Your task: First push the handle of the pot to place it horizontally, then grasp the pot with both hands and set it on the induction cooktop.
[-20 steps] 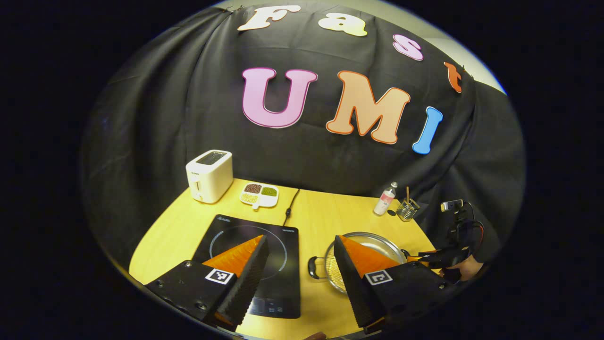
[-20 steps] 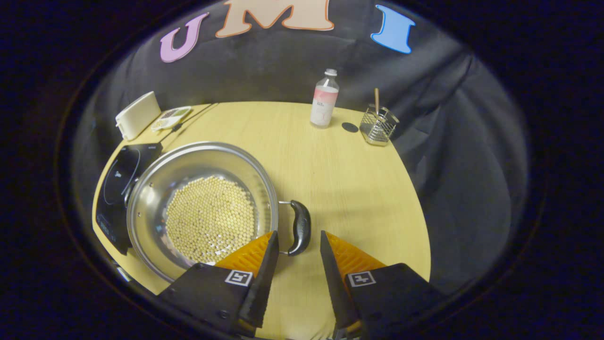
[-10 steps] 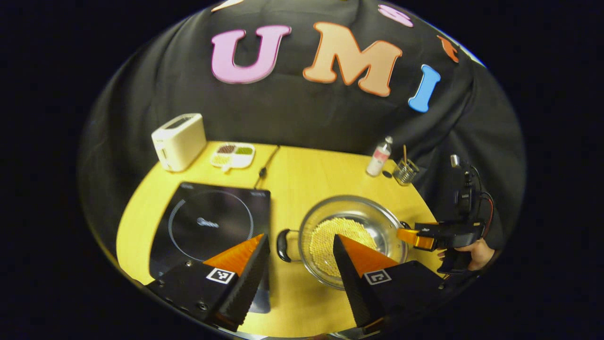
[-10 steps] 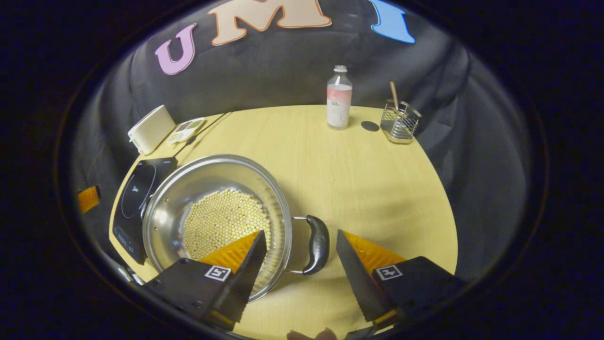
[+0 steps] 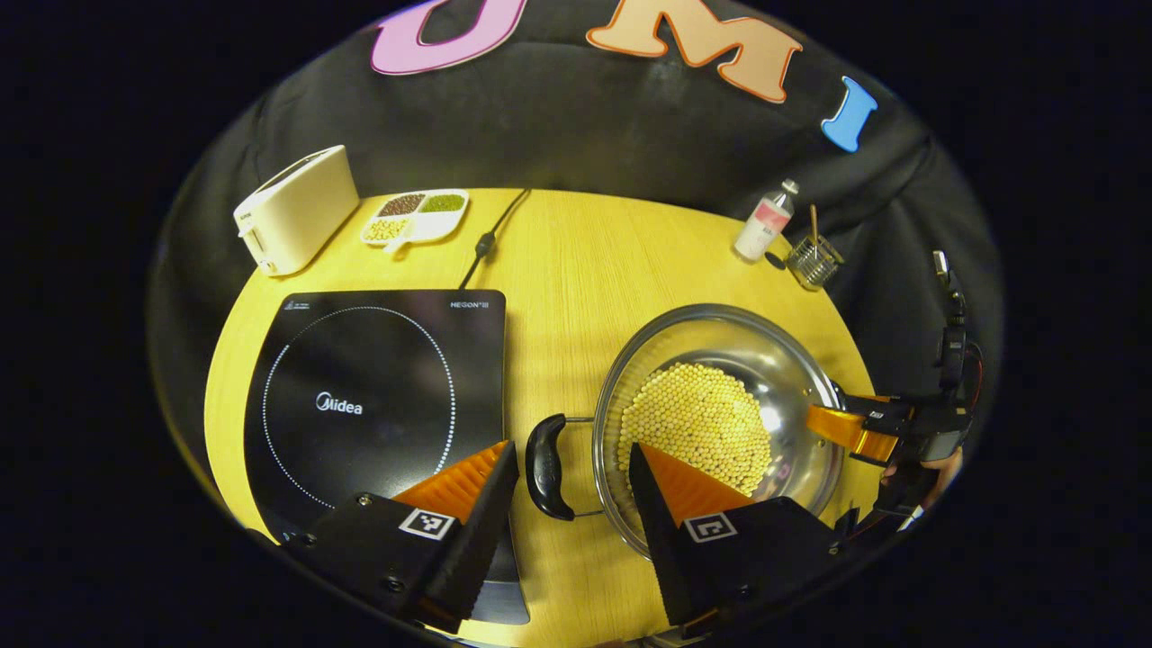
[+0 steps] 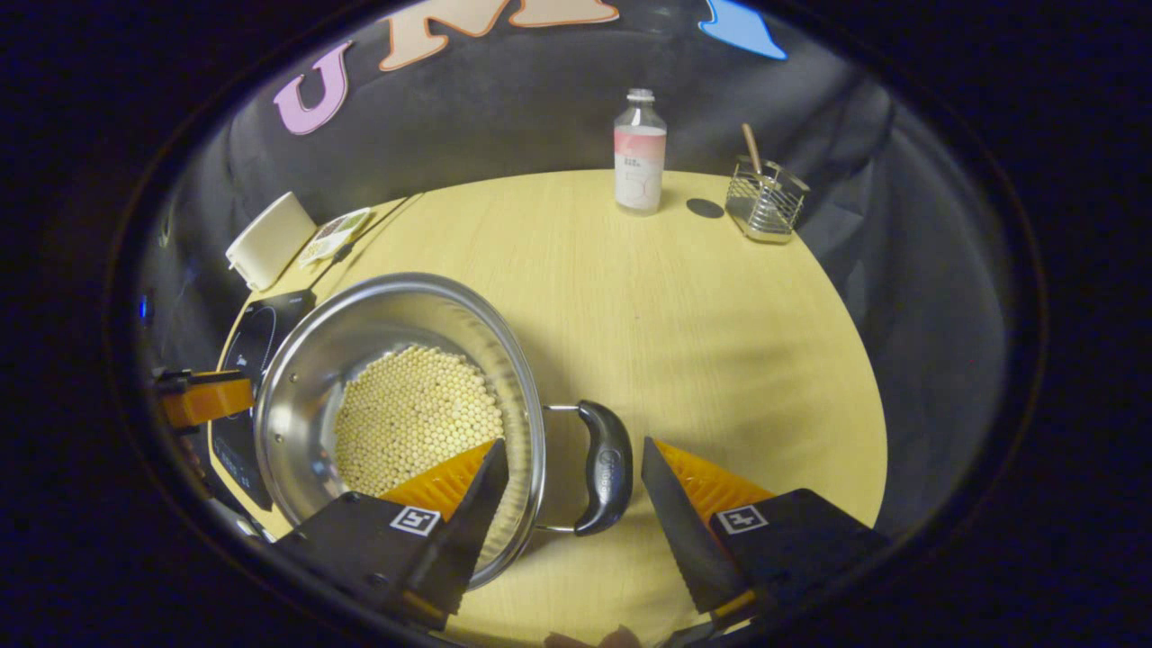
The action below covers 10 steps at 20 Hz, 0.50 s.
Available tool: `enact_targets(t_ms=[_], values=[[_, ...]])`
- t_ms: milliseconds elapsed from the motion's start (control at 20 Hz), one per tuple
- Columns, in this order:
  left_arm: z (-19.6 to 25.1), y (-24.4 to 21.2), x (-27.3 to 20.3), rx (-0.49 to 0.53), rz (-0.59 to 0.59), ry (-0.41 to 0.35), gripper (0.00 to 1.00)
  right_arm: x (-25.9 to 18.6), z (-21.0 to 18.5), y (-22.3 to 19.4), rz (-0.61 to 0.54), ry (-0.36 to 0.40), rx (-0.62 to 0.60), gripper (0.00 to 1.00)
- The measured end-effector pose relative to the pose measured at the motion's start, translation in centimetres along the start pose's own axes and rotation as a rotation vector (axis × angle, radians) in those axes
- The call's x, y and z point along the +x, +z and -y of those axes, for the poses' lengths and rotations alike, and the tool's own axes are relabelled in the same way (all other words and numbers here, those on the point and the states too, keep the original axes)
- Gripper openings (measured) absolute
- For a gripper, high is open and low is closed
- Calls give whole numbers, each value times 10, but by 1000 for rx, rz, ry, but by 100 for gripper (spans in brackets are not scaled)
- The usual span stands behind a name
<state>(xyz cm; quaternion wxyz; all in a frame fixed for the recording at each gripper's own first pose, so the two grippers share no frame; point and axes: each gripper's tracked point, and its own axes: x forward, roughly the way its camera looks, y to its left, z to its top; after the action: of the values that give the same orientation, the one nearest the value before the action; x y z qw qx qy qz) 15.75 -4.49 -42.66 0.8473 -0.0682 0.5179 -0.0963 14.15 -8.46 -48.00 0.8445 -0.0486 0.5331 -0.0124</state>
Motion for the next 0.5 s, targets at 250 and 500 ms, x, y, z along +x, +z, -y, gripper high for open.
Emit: enact_targets(t_ms=[250, 500], values=[[-3, -8, 25, 8, -87, 5, 74, 15, -7, -4, -41, 10, 9, 93], [-10, -12, 42, 26, -146, 33, 65, 28, -6, -6, -82, 10, 32, 94]])
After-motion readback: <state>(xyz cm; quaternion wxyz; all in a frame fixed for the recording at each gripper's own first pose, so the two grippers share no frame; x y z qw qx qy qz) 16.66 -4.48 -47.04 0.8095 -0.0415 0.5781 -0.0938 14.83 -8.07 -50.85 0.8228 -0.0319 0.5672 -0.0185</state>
